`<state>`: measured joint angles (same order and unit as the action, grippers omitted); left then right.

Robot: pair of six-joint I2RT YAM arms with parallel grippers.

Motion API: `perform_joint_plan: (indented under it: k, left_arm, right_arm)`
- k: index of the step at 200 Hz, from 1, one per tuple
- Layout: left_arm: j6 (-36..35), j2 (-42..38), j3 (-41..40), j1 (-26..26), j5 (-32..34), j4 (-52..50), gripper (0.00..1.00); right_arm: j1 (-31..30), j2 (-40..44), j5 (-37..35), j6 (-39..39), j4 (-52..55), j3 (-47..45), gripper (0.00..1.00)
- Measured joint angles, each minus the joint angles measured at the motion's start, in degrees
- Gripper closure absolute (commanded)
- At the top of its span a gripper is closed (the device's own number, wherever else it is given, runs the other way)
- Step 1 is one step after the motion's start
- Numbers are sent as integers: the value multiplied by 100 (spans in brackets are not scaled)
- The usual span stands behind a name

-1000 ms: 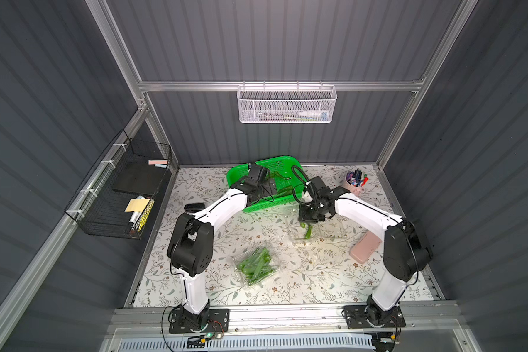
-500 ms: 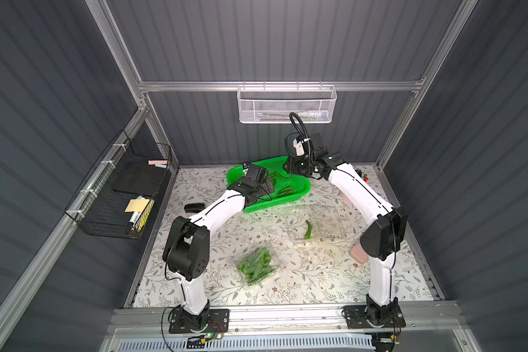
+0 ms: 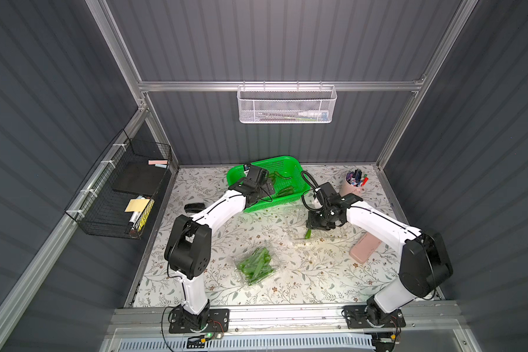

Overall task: Take small green peppers out of containers
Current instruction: Pick up the green pepper from the packing box.

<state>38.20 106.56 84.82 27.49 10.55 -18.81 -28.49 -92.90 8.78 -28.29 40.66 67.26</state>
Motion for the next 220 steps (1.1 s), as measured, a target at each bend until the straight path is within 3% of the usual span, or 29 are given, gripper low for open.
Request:
perform_joint_plan:
  k: [159,220]
  left_arm:
    - [0,96,4,94,55,-4,1]
    - [-2,94,4,94,107,-9,1]
  right_arm:
    - [-149,-1576,-389,-4,96,614,65]
    - [-232,-1633,-511,-2,20,623,92]
